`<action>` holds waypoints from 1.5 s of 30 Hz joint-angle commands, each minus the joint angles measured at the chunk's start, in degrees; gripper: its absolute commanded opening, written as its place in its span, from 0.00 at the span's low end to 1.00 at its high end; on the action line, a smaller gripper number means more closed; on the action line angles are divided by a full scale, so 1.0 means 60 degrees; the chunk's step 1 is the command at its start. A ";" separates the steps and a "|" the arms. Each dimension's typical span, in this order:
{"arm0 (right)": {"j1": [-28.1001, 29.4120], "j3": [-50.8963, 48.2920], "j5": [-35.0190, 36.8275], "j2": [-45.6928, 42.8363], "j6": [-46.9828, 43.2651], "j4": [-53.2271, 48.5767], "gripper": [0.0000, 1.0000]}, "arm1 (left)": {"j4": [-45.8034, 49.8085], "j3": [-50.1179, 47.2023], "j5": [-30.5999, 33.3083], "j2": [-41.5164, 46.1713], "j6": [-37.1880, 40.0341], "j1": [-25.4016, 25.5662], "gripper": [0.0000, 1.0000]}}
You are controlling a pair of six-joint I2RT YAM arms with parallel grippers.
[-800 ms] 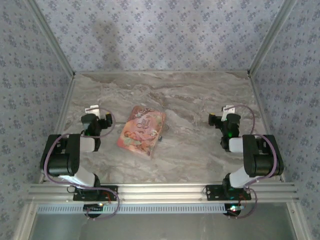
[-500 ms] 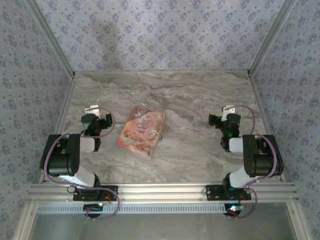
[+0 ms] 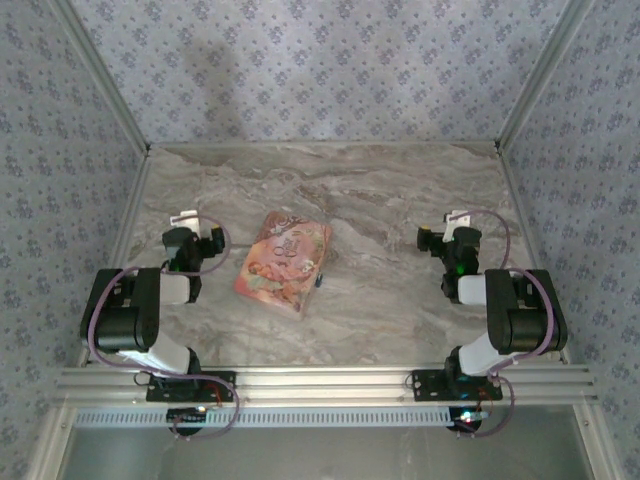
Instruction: Unlock the padlock with the key
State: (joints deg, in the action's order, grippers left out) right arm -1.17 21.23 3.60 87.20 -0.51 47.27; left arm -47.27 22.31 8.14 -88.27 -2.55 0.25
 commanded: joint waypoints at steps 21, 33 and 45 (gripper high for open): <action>-0.0953 0.4279 -0.5112 -0.2069 0.6252 -0.6814 1.00 | 1.0870 0.2286 -0.1164 0.6718 -0.6070 0.0261 0.97; 0.1547 0.6829 -0.6396 0.0505 0.5139 -0.8917 0.92 | 1.5064 0.1050 -0.1375 1.0097 -0.9626 0.2977 0.90; 0.3626 0.9550 -0.6647 0.3164 0.4235 -1.0530 0.85 | 1.2065 0.0169 -0.0857 0.9126 -1.1492 0.6002 0.89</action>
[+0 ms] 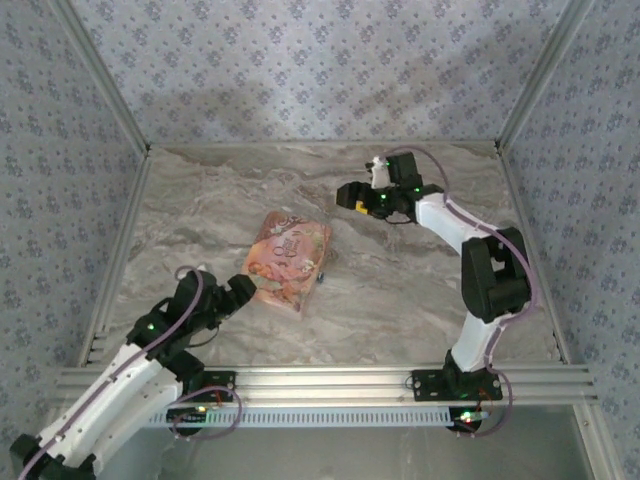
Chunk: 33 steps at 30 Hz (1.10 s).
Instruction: Unlock the padlock with the key
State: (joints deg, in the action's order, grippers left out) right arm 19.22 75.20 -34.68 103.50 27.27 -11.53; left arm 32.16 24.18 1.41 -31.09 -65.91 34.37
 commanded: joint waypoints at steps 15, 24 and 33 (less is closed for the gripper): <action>0.1317 0.2753 -0.0611 0.2402 -0.1208 -0.2089 0.78 | -0.3192 0.0187 0.1013 -0.2836 -0.1158 0.1316 0.90; 0.1363 0.1746 -0.0721 0.1745 -0.1510 -0.1968 0.72 | -0.3526 0.0522 0.0905 -0.3767 -0.0716 0.0848 0.92; 0.1016 -0.0514 -0.0396 -0.0093 -0.1474 -0.1497 0.70 | -0.3849 0.1979 0.0379 -0.5672 0.0397 0.0388 0.92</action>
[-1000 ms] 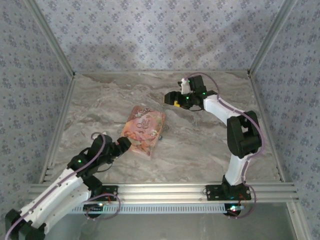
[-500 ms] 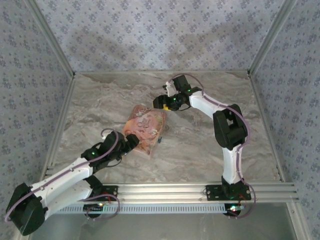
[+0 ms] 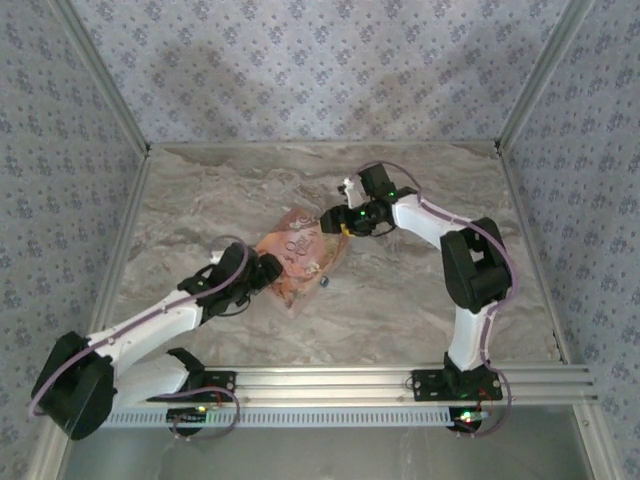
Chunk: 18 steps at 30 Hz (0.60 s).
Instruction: Unlock the padlock with the key
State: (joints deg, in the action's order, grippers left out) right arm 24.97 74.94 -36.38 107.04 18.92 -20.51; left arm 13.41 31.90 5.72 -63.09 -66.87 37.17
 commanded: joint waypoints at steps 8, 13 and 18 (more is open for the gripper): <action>-0.0067 -0.2819 0.0443 -0.2432 0.0469 0.0636 0.65 | -0.1070 0.2045 -0.1047 -0.2337 0.1214 -0.0220 0.91; -0.0056 -0.3676 0.0880 -0.3331 0.0805 0.0736 0.62 | -0.1208 0.2964 -0.1428 -0.3485 0.1501 -0.0219 0.91; -0.0045 -0.4046 0.1327 -0.3679 0.1078 0.0777 0.60 | -0.1094 0.3926 -0.1622 -0.4453 0.1865 -0.0231 0.90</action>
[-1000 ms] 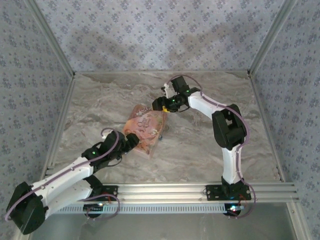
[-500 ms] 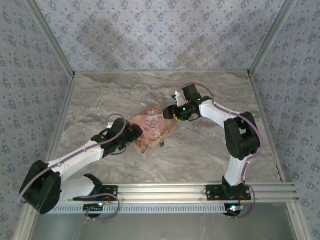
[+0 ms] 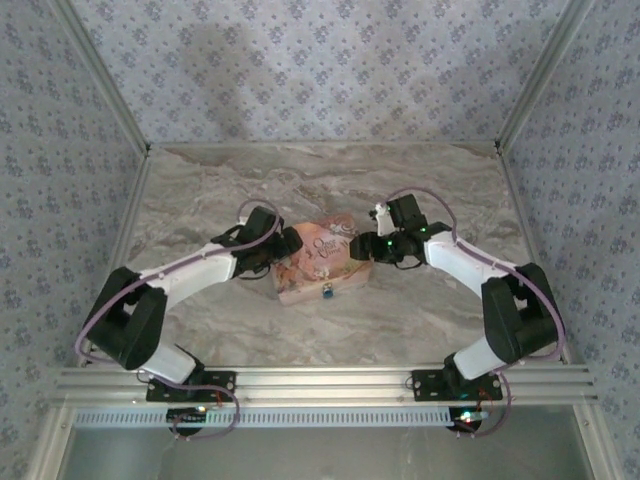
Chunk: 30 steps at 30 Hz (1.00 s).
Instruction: Unlock the padlock with the key
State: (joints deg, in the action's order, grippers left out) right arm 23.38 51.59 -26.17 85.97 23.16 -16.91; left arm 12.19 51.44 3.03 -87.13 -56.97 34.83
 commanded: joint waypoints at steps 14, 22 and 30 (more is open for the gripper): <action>0.0257 0.0632 0.0275 0.0727 0.0775 0.0765 0.60 | 0.0058 0.2810 -0.1381 -0.2063 0.1139 -0.0549 0.90; 0.0342 0.1321 0.0378 0.1411 0.0931 0.0884 0.61 | 0.0564 0.3632 -0.1522 -0.2563 0.1732 -0.1153 0.90; 0.0271 0.1627 0.0570 0.1542 0.0874 0.0625 0.65 | 0.0792 0.3678 -0.1609 -0.2582 0.1894 -0.1606 0.90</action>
State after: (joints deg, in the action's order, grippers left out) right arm 24.64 58.89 -21.82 94.43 28.14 -13.52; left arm 16.86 72.29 -3.51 -103.35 -46.48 25.10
